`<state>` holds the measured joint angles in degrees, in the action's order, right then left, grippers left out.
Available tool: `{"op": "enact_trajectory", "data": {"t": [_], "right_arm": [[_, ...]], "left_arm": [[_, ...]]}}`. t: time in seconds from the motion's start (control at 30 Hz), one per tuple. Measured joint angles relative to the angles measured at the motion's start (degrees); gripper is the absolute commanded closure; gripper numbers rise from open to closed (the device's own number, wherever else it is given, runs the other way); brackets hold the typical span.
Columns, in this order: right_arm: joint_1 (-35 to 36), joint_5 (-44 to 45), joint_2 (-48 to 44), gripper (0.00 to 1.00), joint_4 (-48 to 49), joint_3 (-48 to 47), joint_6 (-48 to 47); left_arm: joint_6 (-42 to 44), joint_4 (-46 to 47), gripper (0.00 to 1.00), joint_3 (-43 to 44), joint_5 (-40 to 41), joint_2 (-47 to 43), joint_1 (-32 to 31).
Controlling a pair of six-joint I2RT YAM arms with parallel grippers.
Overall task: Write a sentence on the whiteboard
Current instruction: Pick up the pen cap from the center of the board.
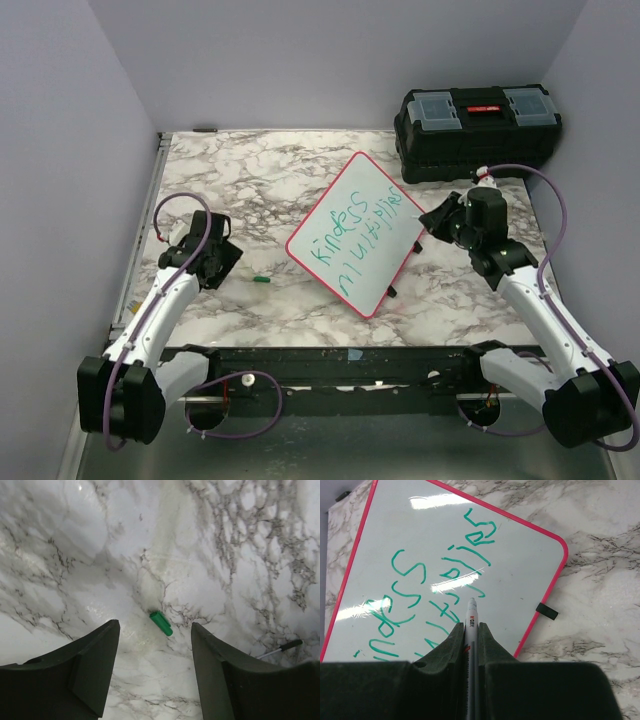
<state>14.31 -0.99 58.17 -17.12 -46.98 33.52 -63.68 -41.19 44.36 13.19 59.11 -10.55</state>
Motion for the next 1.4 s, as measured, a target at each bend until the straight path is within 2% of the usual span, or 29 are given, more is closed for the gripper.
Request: {"op": "enact_trajectory", "data": {"t": [0.13, 0.3, 0.43, 1.13, 1.4], "right_arm": [[0.0, 0.0, -0.2, 0.99, 0.0, 0.3, 0.1], [0.0, -0.1, -0.5, 0.99, 0.2, 0.5, 0.1], [0.0, -0.3, -0.5, 0.99, 0.4, 0.8, 0.1], [0.0, -1.4, -0.4, 0.99, 1.3, 1.0, 0.1], [0.0, -1.9, -0.7, 0.99, 1.4, 1.2, 0.1]], "left_arm": [[-7.6, -0.9, 0.50, -2.9, -2.3, 2.8, 0.0], [-12.0, 0.1, 0.51, -3.3, -5.0, 9.1, 0.0], [-14.5, 1.5, 0.54, -5.0, -6.3, 10.7, 0.0], [-19.8, 3.3, 0.57, -3.4, -8.7, 18.0, -2.1], [-22.4, 2.2, 0.63, -1.1, -8.7, 20.8, -3.3]]}}
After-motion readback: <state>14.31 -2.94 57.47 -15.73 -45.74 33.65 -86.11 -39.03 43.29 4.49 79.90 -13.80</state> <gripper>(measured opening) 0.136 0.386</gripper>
